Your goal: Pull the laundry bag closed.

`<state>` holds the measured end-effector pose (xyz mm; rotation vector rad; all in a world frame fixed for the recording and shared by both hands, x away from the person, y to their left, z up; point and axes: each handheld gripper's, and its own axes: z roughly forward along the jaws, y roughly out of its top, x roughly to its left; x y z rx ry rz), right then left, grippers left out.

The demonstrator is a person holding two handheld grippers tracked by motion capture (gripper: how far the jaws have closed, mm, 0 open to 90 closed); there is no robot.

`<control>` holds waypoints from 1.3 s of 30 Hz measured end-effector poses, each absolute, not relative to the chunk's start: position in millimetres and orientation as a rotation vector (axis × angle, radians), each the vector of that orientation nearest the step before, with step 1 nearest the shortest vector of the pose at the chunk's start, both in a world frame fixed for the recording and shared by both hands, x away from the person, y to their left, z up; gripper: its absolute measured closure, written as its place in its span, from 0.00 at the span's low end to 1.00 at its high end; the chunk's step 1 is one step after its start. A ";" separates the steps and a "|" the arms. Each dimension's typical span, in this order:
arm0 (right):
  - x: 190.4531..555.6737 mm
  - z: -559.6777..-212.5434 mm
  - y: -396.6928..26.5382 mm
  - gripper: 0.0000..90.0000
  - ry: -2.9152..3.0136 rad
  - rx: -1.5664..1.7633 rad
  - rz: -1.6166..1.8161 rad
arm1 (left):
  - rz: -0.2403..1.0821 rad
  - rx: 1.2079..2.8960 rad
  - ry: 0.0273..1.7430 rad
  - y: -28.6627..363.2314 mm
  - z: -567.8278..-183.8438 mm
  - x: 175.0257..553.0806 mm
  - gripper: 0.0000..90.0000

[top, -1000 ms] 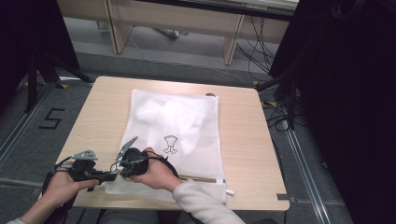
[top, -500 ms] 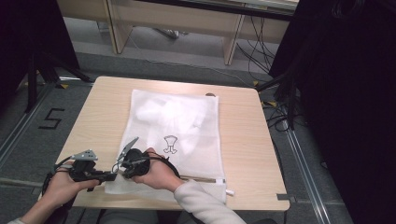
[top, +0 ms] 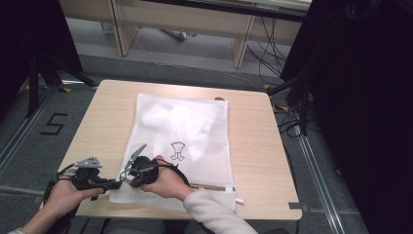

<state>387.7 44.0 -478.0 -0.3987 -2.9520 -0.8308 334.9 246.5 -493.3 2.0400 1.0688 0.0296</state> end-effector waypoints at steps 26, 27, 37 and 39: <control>386.1 -477.6 37.9 0.92 -2.954 -0.387 -0.799 | 0.010 2.026 1.066 247.0 -492.9 334.7 0.95; 386.0 -477.5 37.9 0.92 -2.964 -0.387 -0.790 | 0.007 2.016 1.073 246.7 -493.0 334.4 0.95; 384.4 -478.1 33.9 0.92 -2.968 -0.406 -0.764 | 0.023 2.002 1.085 247.0 -493.9 334.0 0.95; 384.6 -478.2 32.6 0.92 -2.969 -0.402 -0.761 | 0.025 2.002 1.086 247.1 -494.0 334.0 0.95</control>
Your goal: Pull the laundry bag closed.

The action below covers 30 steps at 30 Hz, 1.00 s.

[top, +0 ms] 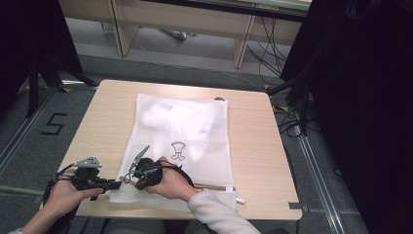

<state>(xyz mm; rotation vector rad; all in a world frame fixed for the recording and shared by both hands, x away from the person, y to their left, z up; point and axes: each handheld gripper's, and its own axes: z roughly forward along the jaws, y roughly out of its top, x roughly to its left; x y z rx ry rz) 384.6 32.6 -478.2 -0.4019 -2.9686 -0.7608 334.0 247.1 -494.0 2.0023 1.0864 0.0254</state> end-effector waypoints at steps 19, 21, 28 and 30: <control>384.1 -478.6 27.5 0.92 -2.973 -0.409 -0.751 | 0.029 2.005 1.092 247.6 -494.7 334.5 0.95; 384.1 -479.1 27.1 0.92 -2.971 -0.409 -0.749 | 0.015 2.021 1.097 248.9 -494.0 335.1 0.95; 384.9 -480.3 23.8 0.92 -2.978 -0.410 -0.748 | 0.014 2.027 1.099 249.4 -494.2 335.5 0.95; 384.5 -479.6 23.7 0.92 -2.977 -0.417 -0.744 | 0.017 2.027 1.099 249.6 -494.1 335.4 0.95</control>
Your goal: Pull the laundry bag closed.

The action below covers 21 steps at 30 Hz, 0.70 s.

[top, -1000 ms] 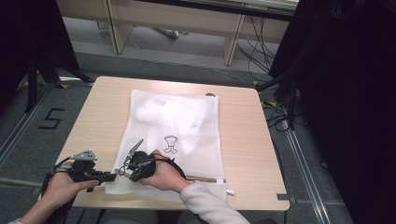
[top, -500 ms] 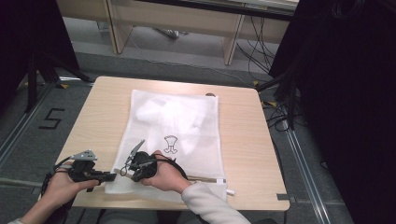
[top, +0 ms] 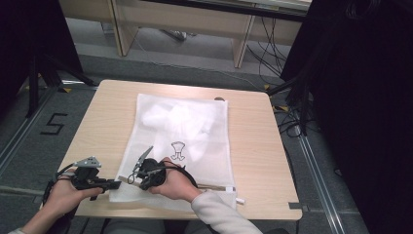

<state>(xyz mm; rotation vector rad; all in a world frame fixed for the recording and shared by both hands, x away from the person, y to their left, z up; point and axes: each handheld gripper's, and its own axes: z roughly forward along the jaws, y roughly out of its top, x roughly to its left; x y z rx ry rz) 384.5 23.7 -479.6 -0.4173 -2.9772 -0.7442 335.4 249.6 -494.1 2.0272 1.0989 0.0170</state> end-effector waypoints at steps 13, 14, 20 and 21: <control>384.8 -479.1 18.8 0.92 -2.986 -0.423 -0.722 | 0.034 2.006 1.108 249.7 -496.3 335.5 0.95; 385.4 -479.2 18.6 0.92 -2.987 -0.411 -0.723 | 0.033 2.008 1.108 249.8 -496.2 335.5 0.95; 384.6 -478.9 17.7 0.92 -2.985 -0.426 -0.718 | 0.024 2.031 1.108 250.1 -495.4 335.6 0.95; 384.7 -478.8 17.3 0.92 -2.988 -0.427 -0.713 | 0.022 2.030 1.109 250.1 -495.3 335.6 0.95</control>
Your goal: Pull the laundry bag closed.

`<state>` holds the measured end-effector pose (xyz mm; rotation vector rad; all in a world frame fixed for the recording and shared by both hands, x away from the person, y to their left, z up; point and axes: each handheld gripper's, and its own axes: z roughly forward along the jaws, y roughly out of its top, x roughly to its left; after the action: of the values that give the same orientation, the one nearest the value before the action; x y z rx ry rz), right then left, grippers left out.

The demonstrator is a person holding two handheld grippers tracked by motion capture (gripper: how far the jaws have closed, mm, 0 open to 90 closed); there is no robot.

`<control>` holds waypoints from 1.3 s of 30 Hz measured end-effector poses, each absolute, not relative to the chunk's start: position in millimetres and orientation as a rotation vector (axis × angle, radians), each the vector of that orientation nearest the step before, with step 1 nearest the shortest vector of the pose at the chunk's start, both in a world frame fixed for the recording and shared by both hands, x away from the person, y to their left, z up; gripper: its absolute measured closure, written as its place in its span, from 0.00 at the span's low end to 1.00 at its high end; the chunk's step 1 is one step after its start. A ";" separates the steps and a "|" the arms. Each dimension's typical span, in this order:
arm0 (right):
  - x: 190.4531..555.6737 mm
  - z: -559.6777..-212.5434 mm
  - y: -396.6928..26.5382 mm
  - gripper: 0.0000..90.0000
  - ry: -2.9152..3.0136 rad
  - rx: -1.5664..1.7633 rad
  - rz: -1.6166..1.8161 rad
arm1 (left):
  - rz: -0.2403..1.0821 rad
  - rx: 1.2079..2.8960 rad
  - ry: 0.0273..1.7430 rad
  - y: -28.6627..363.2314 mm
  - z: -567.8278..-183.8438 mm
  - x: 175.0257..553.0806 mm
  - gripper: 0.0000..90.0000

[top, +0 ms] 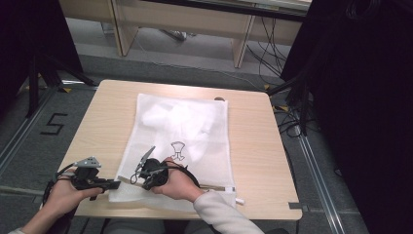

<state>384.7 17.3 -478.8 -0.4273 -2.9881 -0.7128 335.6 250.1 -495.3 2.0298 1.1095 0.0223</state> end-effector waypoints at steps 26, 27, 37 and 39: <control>386.1 -476.3 5.0 0.92 -2.986 -0.440 -0.700 | 0.026 2.033 1.119 250.5 -496.2 336.0 0.95; 386.3 -476.6 3.8 0.92 -2.995 -0.441 -0.691 | 0.039 2.036 1.122 250.3 -496.4 335.9 0.95; 386.1 -475.7 0.5 0.92 -2.992 -0.448 -0.694 | 0.026 2.035 1.122 250.9 -496.7 336.3 0.95; 386.8 -477.0 0.2 0.92 -2.993 -0.420 -0.710 | 0.036 2.034 1.120 250.5 -496.8 336.2 0.95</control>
<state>386.8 0.2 -477.0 -0.4196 -2.9927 -0.7100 336.2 250.5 -496.8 2.0338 1.1196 0.0358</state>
